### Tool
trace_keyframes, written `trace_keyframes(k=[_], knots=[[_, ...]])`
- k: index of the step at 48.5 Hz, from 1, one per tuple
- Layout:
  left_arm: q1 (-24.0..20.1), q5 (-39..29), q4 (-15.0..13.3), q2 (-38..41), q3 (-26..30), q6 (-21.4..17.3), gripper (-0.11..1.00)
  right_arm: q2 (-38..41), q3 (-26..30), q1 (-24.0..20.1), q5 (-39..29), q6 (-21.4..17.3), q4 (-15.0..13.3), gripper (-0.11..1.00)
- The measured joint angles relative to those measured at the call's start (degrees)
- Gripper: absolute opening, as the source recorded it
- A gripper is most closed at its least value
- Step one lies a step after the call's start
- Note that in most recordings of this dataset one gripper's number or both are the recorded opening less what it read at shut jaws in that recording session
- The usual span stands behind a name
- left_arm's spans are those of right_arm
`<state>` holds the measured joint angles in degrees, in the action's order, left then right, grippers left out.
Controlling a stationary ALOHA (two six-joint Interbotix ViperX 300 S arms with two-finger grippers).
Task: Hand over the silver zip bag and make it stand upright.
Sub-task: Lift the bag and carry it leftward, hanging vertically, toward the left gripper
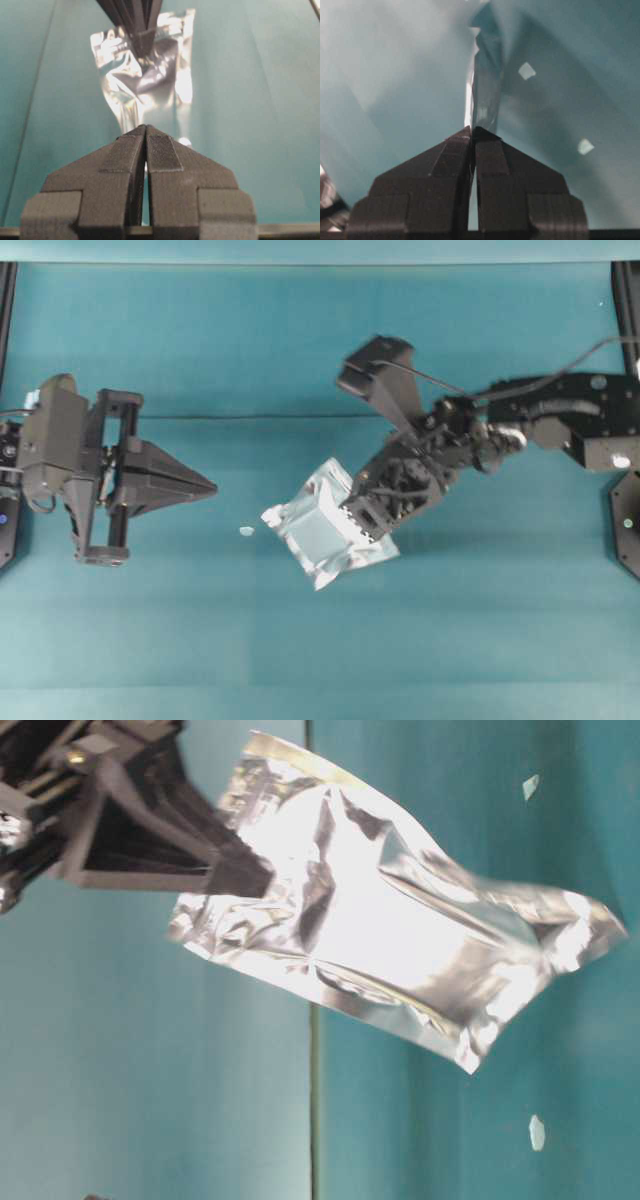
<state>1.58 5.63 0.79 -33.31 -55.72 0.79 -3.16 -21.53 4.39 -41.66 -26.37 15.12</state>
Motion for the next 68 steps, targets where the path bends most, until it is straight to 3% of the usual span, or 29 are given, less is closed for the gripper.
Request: trace_keyframes(k=[13, 38, 46, 54, 68], knots=[[0.0, 0.0, 0.09, -1.85, -1.05, 0.18, 0.07, 3.34, 7.65, 0.09, -11.25, 5.01, -2.72, 0.07], [0.0, 0.0, 0.0, -2.2, -1.58, 0.35, 0.07, 10.63, 21.97, 0.88, -28.12, 20.48, -2.99, 0.07], [-0.09, -0.09, 0.0, -2.2, -1.67, 1.14, 0.07, 12.13, 24.7, 1.23, -29.36, 25.49, -3.43, 0.07], [-0.18, -0.09, 0.09, -2.29, -2.11, 3.43, 0.07, 12.74, 25.49, 1.14, -29.36, 30.67, -5.62, 0.07], [-0.18, -0.09, 0.09, -2.37, -2.46, 3.69, 0.07, 14.5, 25.58, 1.05, -29.09, 33.93, -9.05, 0.07]])
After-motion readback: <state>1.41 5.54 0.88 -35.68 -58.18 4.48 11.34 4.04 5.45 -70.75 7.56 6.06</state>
